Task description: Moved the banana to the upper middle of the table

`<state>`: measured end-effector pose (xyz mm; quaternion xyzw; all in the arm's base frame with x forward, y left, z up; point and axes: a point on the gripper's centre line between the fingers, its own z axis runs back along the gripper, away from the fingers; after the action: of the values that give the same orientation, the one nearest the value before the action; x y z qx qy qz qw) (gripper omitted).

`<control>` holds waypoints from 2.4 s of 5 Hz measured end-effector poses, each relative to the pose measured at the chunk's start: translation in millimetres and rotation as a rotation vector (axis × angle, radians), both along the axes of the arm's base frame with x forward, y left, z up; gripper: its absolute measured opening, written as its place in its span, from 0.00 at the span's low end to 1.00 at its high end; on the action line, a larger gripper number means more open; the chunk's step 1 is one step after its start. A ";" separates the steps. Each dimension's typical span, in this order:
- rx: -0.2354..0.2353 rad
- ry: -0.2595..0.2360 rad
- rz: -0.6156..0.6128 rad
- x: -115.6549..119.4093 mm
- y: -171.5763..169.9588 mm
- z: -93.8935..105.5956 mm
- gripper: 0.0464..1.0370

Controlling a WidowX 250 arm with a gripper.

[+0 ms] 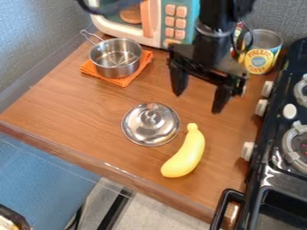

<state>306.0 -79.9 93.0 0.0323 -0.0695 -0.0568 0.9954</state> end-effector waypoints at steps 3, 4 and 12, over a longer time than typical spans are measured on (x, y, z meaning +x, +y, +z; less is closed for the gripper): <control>0.046 0.110 0.010 -30.5 -10.0 -42.1 0.96; 0.044 0.139 -0.006 -34.4 -14.6 -58.8 0.96; 0.070 0.089 0.156 73.9 20.6 -38.4 0.53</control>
<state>379.9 -59.4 54.6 0.0698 -0.0205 0.0171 0.9972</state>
